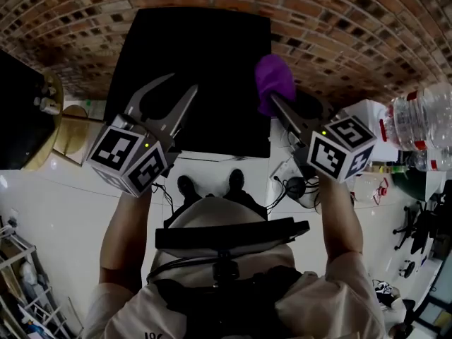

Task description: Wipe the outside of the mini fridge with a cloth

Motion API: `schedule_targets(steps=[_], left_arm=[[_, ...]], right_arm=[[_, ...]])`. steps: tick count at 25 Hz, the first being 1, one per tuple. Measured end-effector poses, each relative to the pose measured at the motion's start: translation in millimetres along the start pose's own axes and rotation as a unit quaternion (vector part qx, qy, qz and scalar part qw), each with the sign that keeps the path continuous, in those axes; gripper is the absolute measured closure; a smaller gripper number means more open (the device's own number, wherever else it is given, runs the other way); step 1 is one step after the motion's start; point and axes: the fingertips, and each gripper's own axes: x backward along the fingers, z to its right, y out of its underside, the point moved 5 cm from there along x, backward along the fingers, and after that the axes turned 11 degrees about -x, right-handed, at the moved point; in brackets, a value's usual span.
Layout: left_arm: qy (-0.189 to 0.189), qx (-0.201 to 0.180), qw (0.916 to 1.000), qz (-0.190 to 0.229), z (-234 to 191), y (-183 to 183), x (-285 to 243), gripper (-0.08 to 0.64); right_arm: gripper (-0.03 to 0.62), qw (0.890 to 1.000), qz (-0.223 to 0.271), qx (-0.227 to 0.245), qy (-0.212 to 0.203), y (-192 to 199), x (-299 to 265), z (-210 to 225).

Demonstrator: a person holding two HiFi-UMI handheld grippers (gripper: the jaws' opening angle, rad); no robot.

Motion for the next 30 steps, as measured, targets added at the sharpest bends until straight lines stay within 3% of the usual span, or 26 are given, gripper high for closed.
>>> schedule_targets(steps=[12,20,26,30], left_arm=[[0.016,0.009,0.9998,0.01,-58.1,8.2,49.7,0.419],[0.014,0.027,0.9995,0.01,-88.7,13.1,68.8,0.419],[0.013,0.037,0.9992,0.009,-101.9,17.6,77.0,0.419],[0.012,0.043,0.999,0.012,-107.0,19.1,79.1,0.419]], right_arm=[[0.457,1.0,0.0,0.022,-0.016,-25.5,-115.0,-98.9],[0.457,0.999,-0.012,-0.007,0.03,-16.6,-198.3,-114.6],[0.439,0.996,-0.009,-0.005,0.087,-13.7,-222.8,-117.1],[0.426,0.992,-0.019,-0.028,0.12,-10.9,-232.8,-112.5]])
